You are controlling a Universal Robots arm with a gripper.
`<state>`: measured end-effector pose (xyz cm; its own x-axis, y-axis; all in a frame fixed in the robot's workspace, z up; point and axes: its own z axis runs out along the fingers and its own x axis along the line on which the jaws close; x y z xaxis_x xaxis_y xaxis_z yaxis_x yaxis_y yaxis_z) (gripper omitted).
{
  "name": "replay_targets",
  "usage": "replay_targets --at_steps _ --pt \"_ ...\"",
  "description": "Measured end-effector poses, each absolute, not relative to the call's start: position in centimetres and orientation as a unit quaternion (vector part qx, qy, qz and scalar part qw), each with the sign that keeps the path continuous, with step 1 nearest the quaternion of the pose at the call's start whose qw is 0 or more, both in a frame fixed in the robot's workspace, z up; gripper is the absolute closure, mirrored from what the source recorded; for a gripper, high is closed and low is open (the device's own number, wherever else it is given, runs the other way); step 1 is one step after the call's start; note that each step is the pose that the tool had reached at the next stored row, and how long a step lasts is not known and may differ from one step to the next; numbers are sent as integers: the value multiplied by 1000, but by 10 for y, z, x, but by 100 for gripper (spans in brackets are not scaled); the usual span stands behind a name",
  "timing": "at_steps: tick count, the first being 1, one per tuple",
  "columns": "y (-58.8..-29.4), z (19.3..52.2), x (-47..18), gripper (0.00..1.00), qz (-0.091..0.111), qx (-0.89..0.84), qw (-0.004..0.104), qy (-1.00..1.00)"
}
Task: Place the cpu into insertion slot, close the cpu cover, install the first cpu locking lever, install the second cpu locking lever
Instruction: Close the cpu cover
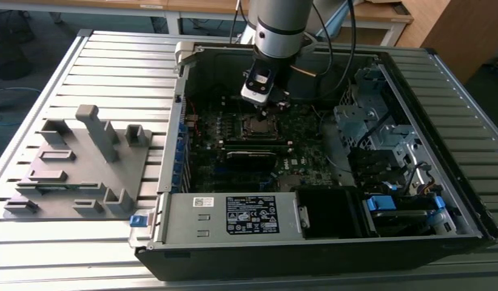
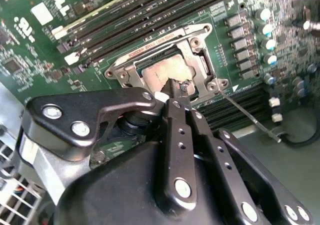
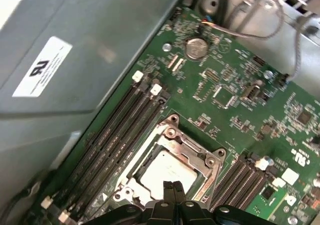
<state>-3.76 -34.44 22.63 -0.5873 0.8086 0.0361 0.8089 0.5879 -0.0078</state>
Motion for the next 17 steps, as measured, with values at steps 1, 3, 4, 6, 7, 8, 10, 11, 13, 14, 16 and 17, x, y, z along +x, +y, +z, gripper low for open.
replay_targets --at_steps 1,3,4,6,7,8,10,11,13,14,16,17 --pt "-344 226 -38 90 -5 -446 18 -895" --pt "-344 226 -38 90 -4 -430 18 -903" --pt "-344 226 -38 90 -4 -422 18 -907" --pt "-344 226 -38 90 -4 -404 18 -914" --pt "-344 226 -38 90 -4 -396 18 -918" --pt "-344 226 -38 90 -3 -388 18 -921" --pt "-344 226 -38 90 -3 -372 18 -928" --pt "-344 226 -38 90 -3 -363 18 -932" --pt "-344 226 -38 90 -3 -346 18 -938" --pt "-344 226 -38 90 -2 -337 18 -941" --pt "-344 226 -38 90 -2 -320 18 -947" --pt "-344 225 -38 90 -2 -312 18 -950"
